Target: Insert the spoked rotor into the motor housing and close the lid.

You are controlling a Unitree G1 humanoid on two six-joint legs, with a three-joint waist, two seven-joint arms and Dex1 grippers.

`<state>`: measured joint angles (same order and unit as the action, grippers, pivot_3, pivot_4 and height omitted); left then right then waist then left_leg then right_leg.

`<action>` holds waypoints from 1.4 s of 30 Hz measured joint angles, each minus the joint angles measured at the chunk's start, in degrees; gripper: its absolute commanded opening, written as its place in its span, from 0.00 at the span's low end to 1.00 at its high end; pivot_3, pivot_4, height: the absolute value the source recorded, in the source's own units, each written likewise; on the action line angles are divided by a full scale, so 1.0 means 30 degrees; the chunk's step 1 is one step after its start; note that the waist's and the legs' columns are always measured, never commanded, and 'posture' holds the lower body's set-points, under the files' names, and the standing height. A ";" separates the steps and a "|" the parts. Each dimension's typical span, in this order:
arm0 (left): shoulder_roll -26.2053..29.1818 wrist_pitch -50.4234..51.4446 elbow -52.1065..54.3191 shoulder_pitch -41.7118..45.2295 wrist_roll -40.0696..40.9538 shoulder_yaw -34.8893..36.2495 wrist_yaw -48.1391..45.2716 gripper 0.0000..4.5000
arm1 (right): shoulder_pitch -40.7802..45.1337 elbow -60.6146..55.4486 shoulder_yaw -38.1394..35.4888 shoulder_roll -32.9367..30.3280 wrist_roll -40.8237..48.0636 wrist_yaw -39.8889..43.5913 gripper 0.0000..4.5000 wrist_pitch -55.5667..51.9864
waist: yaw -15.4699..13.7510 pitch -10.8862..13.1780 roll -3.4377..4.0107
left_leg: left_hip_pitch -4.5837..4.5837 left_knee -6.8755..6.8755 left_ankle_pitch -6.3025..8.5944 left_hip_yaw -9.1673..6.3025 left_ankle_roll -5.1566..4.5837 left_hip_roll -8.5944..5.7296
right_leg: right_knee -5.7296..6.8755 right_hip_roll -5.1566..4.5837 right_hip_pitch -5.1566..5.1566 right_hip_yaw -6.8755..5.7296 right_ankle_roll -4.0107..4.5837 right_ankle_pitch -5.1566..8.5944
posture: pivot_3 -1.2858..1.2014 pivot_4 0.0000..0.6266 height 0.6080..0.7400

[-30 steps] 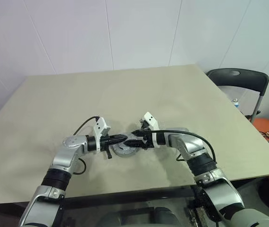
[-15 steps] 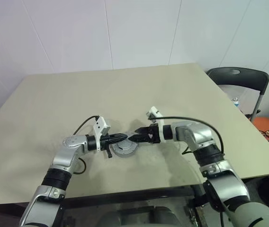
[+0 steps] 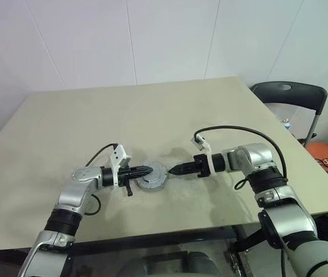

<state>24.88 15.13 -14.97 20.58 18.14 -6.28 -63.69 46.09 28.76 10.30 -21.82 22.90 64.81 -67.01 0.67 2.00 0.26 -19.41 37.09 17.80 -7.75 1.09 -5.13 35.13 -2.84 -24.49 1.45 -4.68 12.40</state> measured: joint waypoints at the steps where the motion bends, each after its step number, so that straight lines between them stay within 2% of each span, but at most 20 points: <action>1: 0.0073 0.0092 0.0074 -0.0037 0.0011 0.0010 -0.0025 0.00 | 0.0271 0.0142 -0.0069 0.0305 0.0020 -0.0279 0.88 -0.0019 | 0.0008 -0.0001 -0.0001 | 0.0003 0.0001 0.0000 0.0000 0.0000 0.0000 | 0.0002 0.0002 0.0001 0.0000 0.0001 -0.0001 | 0.52 0.00 1.00; 8: 0.0282 0.0065 0.0127 -0.0157 0.0005 0.0105 -0.0047 0.00 | 0.0691 0.0271 -0.0134 0.0634 0.0207 -0.0811 0.88 -0.0331 | -0.0009 -0.0003 0.0001 | -0.0001 0.0002 0.0000 0.0001 0.0001 -0.0007 | 0.0000 -0.0007 0.0000 0.0000 0.0006 -0.0004 | 0.52 0.00 1.00; 17: 0.0178 -0.0292 0.0067 -0.0232 -0.0014 0.0099 0.0160 0.00 | 0.0208 -0.1313 0.1386 -0.1051 0.0794 0.0530 0.88 -0.2009 | 0.0018 -0.0005 0.0001 | 0.0005 0.0011 0.0000 0.0007 0.0001 0.0000 | 0.0011 -0.0002 0.0001 -0.0001 0.0011 -0.0008 | 0.52 0.00 1.00; 23: 0.0014 -0.0318 0.0027 -0.0230 -0.0015 0.0103 0.0282 0.00 | -0.1174 -0.2162 0.2602 -0.1204 0.0692 0.0265 0.88 -0.1787 | -0.0021 -0.0011 -0.0007 | 0.0001 0.0034 -0.0001 0.0008 0.0001 -0.0007 | 0.0013 -0.0009 0.0010 -0.0001 0.0009 -0.0010 | 0.52 0.00 1.00; 27: 0.0006 -0.0314 0.0027 -0.0254 -0.0021 0.0118 0.0333 0.00 | -0.1683 -0.3008 0.2419 -0.1087 0.1001 -0.0288 0.88 -0.2541 | -0.0033 -0.0019 -0.0016 | 0.0006 0.0034 -0.0001 0.0005 0.0002 -0.0005 | 0.0017 -0.0007 0.0012 -0.0001 0.0012 -0.0012 | 0.52 0.00 1.00; 30: 0.0038 -0.0302 0.0034 -0.0271 -0.0022 0.0127 0.0395 0.00 | -0.1768 -0.2871 0.1563 -0.0357 0.1127 -0.1290 0.88 -0.3011 | -0.0012 -0.0021 -0.0018 | 0.0012 0.0037 -0.0004 0.0006 0.0006 -0.0001 | 0.0023 0.0000 0.0014 -0.0001 0.0027 -0.0021 | 0.52 0.00 1.00; 37: 0.0070 -0.0293 0.0095 -0.0392 -0.0042 0.0131 0.0562 0.00 | -0.0858 0.0462 -0.3146 0.2794 0.1259 -0.6106 0.88 -0.3306 | 0.0012 -0.0042 -0.0040 | 0.0038 0.0041 -0.0040 0.0010 0.0061 0.0014 | 0.0051 0.0025 0.0023 0.0003 0.0081 -0.0058 | 0.52 0.00 1.00; 42: 0.0106 -0.0316 0.0223 -0.0504 -0.0015 0.0149 0.0528 0.00 | -0.0709 0.0024 -0.3753 0.3018 0.1512 -0.7275 0.88 -0.4363 | 0.0008 -0.0048 -0.0040 | 0.0029 0.0034 -0.0040 0.0005 0.0059 0.0013 | 0.0045 0.0024 0.0018 0.0005 0.0081 -0.0058 | 0.52 0.00 1.00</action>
<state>25.20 14.18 -14.30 19.07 18.09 -5.84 -62.11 43.97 28.83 -0.96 -12.77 27.44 42.98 -80.10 0.69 1.85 0.14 -19.32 37.19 17.68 -7.74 1.26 -5.09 35.26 -2.77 -24.43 1.46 -4.43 12.23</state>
